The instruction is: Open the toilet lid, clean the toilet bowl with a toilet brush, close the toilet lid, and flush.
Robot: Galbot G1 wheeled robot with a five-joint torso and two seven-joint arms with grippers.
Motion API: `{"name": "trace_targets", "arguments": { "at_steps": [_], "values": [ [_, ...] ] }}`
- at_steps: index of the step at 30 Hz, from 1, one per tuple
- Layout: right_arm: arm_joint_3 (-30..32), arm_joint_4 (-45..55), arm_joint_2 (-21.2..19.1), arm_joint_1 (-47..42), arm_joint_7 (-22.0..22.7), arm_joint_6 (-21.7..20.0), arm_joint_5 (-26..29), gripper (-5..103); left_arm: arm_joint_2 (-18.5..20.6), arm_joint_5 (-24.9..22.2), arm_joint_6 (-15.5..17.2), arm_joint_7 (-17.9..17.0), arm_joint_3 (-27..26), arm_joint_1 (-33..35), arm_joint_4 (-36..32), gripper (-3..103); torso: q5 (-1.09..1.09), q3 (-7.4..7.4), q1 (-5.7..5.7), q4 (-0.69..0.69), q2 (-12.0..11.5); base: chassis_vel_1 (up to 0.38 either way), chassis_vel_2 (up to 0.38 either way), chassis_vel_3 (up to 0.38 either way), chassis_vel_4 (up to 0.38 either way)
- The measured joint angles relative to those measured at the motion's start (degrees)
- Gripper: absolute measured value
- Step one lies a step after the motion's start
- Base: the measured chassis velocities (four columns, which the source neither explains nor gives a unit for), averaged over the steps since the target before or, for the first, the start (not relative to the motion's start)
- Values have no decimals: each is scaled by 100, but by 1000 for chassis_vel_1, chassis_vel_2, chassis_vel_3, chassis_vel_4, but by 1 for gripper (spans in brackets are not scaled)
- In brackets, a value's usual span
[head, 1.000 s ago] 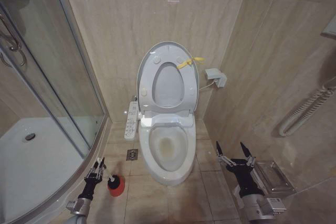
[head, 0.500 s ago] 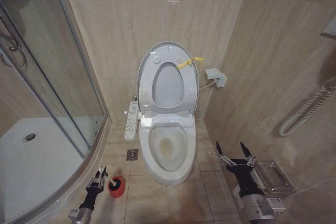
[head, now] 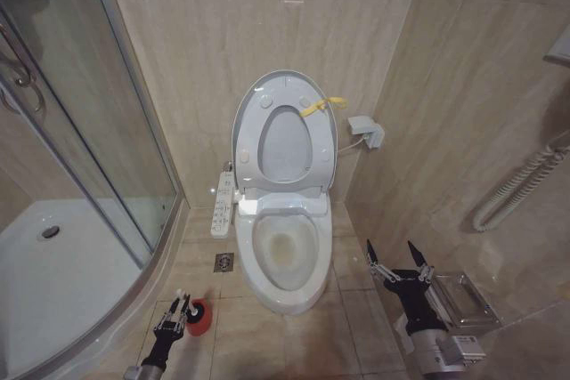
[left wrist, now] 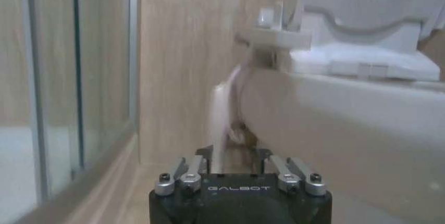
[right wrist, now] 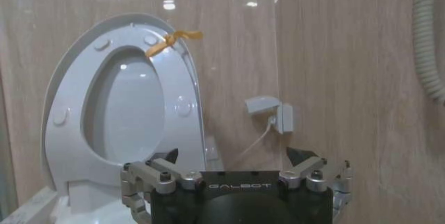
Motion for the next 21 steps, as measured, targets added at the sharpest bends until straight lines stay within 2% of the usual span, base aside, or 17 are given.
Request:
{"name": "trace_targets", "arguments": {
  "at_steps": [4, 5, 6, 9, 13, 14, 15, 17, 18, 20, 21],
  "values": [
    [1, 0, 1, 2, 0, 2, 0, 100, -13, 68, 5, -110, -3, 101, -168, 33, -6, 0, 0, 2, 0, 0, 0, 0, 0],
    [0, 0, 1, 2, 0, 2, 0, 100, -13, 79, 10, -131, -12, 134, -237, 33, -2, 0, 0, 0, 0, 0, 0, 0, 0],
    [0, 0, 0, 2, 0, 2, 0, 100, -12, 85, 23, -146, -15, 181, -310, 60, 2, 0, 0, 2, 0, 0, 0, 0, 0],
    [0, 0, 1, 2, 0, 1, 0, 100, -20, 103, 82, -201, -16, 325, -545, 60, -4, 0, 0, 2, 0, 0, 0, 0, 0],
    [0, 0, 0, 2, 0, 1, 0, 100, -66, 109, 167, -419, -42, 560, -1053, 60, 1, 0, -1, 4, 0, 0, 0, 0, 0],
    [0, 0, 1, 2, 0, 2, 0, 100, -112, 114, 149, -516, -53, 619, -1238, 88, -1, 0, -1, 3, 0, 0, 0, 0, 0],
    [0, 0, 1, 2, 0, 2, 0, 100, -168, 168, 108, -629, -84, 672, -1425, 88, -1, -1, -1, 2, 0, 0, 0, 0, 0],
    [0, 0, 1, 2, 0, 1, 0, 100, -262, 429, 28, -1082, -102, 785, -1852, 88, -1, -1, -1, 1, 0, 0, 0, 0, 0],
    [0, 0, 1, 2, 0, 1, 0, 100, -262, 429, 28, -1082, -102, 785, -1852, 88, -1, -1, -1, 1, 0, 0, 0, 0, 0],
    [0, 0, 1, 2, 0, 1, 0, 100, -288, 575, 72, -1380, -88, 892, -2236, 88, -1, -1, -1, 1, 1, 0, 0, 0, 0],
    [0, 0, 0, 2, 0, 2, 0, 100, -292, 641, 133, -1536, -79, 953, -2484, 100, 0, -1, -1, 2, 1, 0, 0, 0, 0]
  ]
}}
